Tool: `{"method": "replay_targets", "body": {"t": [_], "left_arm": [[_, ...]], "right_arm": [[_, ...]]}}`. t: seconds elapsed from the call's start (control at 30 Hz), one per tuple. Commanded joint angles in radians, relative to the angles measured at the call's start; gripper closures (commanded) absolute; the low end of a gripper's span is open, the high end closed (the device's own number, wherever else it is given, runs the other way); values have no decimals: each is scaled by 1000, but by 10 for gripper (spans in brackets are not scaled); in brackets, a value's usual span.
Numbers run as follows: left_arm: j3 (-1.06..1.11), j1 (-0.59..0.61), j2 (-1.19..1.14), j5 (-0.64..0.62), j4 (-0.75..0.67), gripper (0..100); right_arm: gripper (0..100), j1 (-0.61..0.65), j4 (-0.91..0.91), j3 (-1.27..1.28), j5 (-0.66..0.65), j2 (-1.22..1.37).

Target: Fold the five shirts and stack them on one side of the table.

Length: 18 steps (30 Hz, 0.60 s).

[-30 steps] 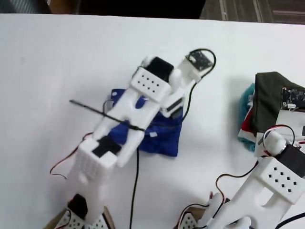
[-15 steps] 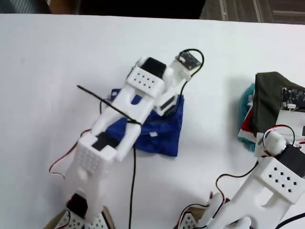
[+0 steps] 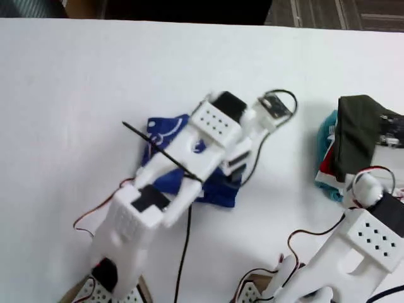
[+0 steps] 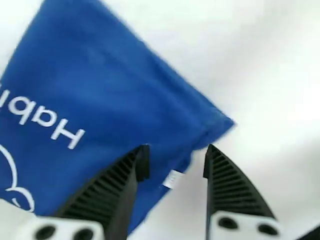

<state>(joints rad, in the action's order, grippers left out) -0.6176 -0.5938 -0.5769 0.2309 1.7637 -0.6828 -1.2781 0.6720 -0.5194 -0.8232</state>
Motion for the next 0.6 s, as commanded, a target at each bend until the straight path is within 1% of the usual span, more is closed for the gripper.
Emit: {"method": "replay_targets", "body": {"t": [0.0, 0.1, 0.17, 0.23, 0.37, 0.57], "left_arm": [[56, -52, 118, -2, 17, 797], [91, -35, 153, 6, -9, 797], [91, 18, 160, 6, -40, 797], [113, 94, 149, 0, -101, 797], [211, 187, 86, 0, -221, 797], [326, 195, 18, -2, -299, 797]], "right_arm": [[751, -62, 31, -9, 3, -19], [751, -73, 28, -9, 2, -19], [751, -70, 25, -5, 2, -19], [751, -68, 24, -5, 2, -19], [751, -67, 24, -6, -2, -27], [751, -65, 25, -6, 2, -21]]}}
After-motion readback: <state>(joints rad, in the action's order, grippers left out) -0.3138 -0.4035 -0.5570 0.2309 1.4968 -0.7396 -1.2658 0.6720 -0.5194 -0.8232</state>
